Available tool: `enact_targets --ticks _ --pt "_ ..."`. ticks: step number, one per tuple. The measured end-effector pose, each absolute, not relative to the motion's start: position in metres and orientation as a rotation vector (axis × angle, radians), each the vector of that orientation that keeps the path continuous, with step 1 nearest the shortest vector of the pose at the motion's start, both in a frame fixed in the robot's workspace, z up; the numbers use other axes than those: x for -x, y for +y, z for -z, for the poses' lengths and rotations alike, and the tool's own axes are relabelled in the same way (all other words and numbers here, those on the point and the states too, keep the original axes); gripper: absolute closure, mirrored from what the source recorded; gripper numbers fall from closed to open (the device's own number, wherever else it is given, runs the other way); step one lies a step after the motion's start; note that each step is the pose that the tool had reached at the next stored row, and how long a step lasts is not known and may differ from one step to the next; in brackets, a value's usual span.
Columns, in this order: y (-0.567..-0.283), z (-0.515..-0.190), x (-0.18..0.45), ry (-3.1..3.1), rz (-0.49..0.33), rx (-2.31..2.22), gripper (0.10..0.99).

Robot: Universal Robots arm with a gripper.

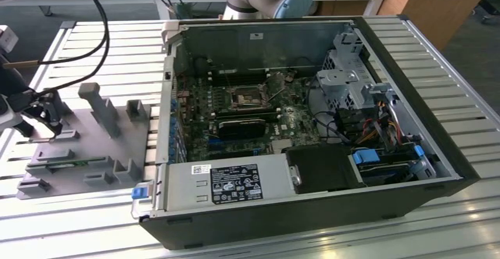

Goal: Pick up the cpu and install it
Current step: 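Pick up the cpu and move it towards the insertion slot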

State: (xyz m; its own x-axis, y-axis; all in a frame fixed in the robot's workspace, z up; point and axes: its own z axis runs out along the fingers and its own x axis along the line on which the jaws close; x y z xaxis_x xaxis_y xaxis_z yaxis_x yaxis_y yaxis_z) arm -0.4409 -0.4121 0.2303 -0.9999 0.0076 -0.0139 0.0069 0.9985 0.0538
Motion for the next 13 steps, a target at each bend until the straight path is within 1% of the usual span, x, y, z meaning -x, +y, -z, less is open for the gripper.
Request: enact_targets --ticks 13 --pt "-0.4118 -0.2375 0.4409 3.126 -0.084 -0.011 0.549"
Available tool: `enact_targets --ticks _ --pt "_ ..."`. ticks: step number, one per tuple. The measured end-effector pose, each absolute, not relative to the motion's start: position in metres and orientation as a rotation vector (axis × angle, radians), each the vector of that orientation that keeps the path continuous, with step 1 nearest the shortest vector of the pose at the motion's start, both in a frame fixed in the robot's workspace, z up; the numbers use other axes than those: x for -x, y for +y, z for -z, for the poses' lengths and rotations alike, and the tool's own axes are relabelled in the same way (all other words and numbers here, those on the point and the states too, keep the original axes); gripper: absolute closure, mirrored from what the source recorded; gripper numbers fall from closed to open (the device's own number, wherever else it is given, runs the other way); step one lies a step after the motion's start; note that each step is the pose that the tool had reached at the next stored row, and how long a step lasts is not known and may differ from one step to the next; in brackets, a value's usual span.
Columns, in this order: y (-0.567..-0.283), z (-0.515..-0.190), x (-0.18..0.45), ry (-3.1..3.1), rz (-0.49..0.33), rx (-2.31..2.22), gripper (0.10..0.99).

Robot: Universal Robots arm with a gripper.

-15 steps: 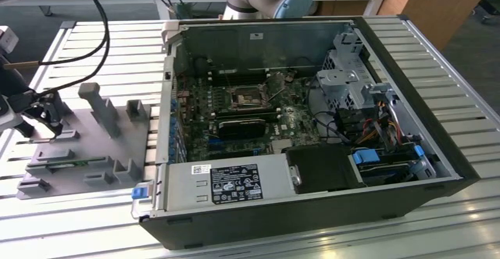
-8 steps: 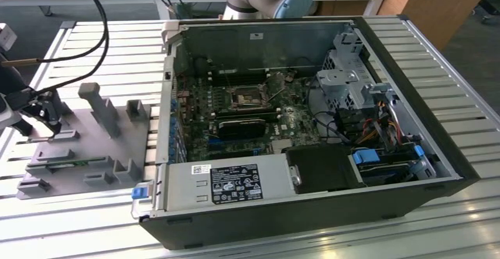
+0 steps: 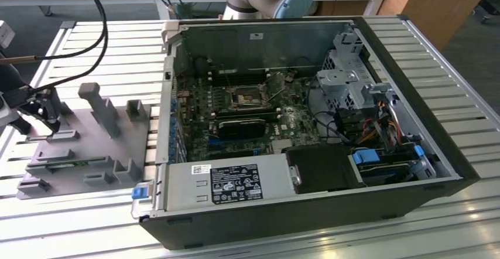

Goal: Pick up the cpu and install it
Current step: 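Pick up the cpu and move it towards the insertion slot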

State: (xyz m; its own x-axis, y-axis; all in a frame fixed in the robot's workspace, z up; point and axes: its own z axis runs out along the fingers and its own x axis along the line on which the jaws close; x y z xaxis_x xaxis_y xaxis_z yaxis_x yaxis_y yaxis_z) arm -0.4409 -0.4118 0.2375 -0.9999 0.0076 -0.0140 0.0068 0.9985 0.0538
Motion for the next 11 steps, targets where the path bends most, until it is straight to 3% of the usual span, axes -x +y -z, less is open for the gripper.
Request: enact_targets --ticks 11 --pt "-0.4115 -0.2436 0.4409 3.126 -0.084 -0.011 0.549"
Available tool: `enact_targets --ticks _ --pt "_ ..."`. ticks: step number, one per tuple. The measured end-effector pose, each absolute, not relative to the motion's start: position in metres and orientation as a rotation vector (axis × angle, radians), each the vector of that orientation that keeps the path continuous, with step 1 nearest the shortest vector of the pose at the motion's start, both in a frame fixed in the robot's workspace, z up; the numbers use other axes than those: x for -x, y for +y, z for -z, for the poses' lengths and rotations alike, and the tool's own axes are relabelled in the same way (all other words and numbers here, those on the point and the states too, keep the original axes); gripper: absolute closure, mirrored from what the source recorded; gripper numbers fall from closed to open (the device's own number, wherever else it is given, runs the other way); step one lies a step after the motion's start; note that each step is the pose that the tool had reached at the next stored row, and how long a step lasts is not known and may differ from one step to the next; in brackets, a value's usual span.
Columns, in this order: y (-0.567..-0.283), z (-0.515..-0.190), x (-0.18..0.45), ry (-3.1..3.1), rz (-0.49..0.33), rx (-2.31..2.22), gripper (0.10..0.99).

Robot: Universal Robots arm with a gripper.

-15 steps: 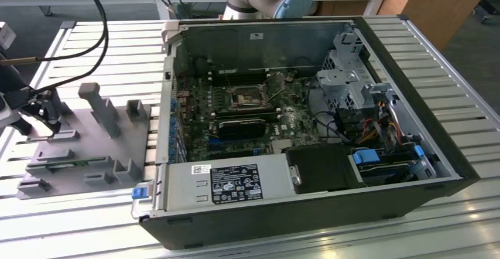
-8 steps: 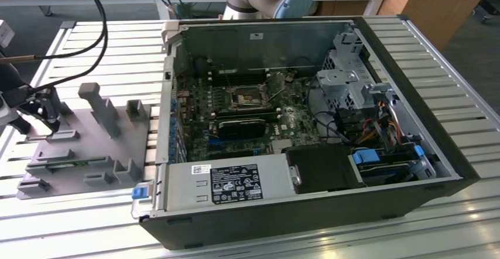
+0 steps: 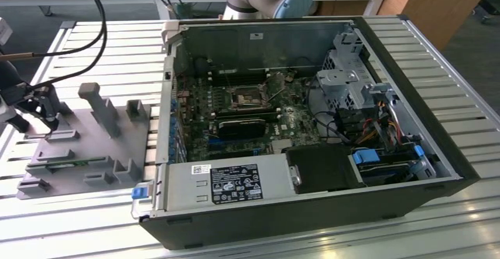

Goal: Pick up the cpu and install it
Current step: 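Pick up the cpu and move it towards the insertion slot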

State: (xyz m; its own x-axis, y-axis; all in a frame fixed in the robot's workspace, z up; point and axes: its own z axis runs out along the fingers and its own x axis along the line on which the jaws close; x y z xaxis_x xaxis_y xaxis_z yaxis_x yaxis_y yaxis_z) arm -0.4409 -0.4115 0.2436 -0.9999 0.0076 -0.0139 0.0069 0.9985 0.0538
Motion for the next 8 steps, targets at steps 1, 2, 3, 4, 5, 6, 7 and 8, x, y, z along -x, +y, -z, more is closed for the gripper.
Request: enact_targets --ticks 1,2,3,4,5,6,7,8 --pt "-0.4115 -0.2442 0.4409 3.126 -0.084 -0.011 0.549" --pt "-0.4114 -0.2447 0.4408 3.126 -0.084 -0.011 0.549" --pt "-0.4114 -0.2451 0.4408 3.126 -0.084 -0.011 0.549" --pt "-0.4114 -0.2457 0.4409 3.126 -0.084 -0.011 0.549" --pt "-0.4114 -0.2463 0.4409 3.126 -0.084 -0.011 0.549" --pt "-0.4114 -0.2467 0.4409 3.126 -0.084 -0.011 0.549" --pt "-0.4114 -0.2473 0.4409 3.126 -0.084 -0.011 0.549" --pt "-0.4114 -0.2478 0.4409 3.126 -0.084 -0.011 0.549"
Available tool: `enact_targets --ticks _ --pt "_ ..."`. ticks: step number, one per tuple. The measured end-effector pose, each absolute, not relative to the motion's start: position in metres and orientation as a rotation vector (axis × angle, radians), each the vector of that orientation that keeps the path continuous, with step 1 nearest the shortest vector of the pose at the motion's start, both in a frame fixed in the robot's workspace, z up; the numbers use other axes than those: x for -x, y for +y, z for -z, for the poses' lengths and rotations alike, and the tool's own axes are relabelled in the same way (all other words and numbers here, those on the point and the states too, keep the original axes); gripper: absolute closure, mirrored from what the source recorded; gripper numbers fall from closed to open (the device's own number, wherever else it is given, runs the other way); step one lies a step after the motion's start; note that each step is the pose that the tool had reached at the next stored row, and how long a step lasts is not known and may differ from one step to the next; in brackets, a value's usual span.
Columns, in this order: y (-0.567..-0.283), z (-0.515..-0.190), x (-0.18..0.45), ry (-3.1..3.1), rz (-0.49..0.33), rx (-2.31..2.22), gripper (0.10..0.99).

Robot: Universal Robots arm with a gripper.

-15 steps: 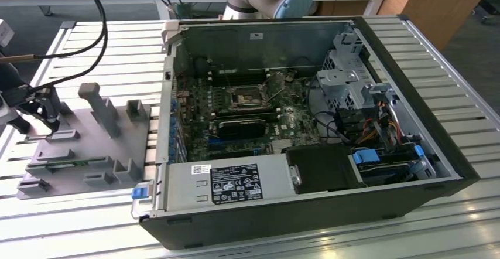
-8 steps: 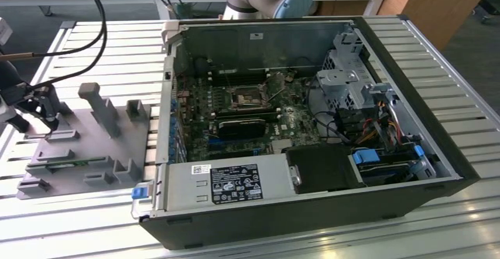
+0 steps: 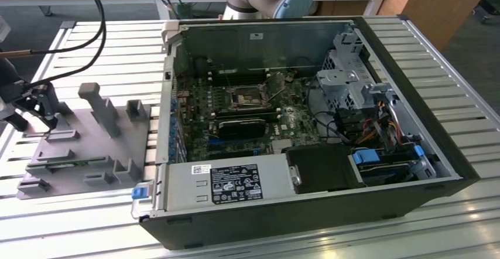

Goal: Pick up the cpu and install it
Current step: 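Pick up the cpu and move it towards the insertion slot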

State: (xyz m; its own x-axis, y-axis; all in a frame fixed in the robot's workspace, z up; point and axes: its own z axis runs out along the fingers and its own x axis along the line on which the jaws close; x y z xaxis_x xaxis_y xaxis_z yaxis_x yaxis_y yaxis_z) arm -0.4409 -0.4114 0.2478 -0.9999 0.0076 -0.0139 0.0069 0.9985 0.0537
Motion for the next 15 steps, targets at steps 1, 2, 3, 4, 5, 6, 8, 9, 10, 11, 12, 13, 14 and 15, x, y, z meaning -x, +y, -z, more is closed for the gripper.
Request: enact_targets --ticks 1,2,3,4,5,6,8,9,10,11,12,13,14,15 --pt "-0.4114 -0.2483 0.4409 3.126 -0.084 -0.011 0.549" --pt "-0.4114 -0.2490 0.4409 3.126 -0.084 -0.011 0.549" --pt "-0.4114 -0.2496 0.4409 3.126 -0.084 -0.011 0.549" --pt "-0.4113 -0.2501 0.4409 3.126 -0.084 -0.011 0.549" --pt "-0.4113 -0.2507 0.4409 3.126 -0.084 -0.011 0.549" --pt "-0.4113 -0.2513 0.4409 3.126 -0.084 -0.011 0.549" --pt "-0.4112 -0.2525 0.4409 3.126 -0.084 -0.011 0.549" --pt "-0.4112 -0.2531 0.4409 3.126 -0.084 -0.011 0.549" --pt "-0.4112 -0.2537 0.4409 3.126 -0.084 -0.011 0.549" --pt "-0.4111 -0.2544 0.4409 3.126 -0.084 -0.011 0.549" --pt "-0.4111 -0.2551 0.4409 3.126 -0.084 -0.011 0.549" --pt "-0.4110 -0.2558 0.4409 3.126 -0.084 -0.011 0.549" --pt "-0.4109 -0.2563 0.4409 3.126 -0.084 -0.011 0.549" --pt "-0.4109 -0.2568 0.4409 3.126 -0.084 -0.011 0.549"
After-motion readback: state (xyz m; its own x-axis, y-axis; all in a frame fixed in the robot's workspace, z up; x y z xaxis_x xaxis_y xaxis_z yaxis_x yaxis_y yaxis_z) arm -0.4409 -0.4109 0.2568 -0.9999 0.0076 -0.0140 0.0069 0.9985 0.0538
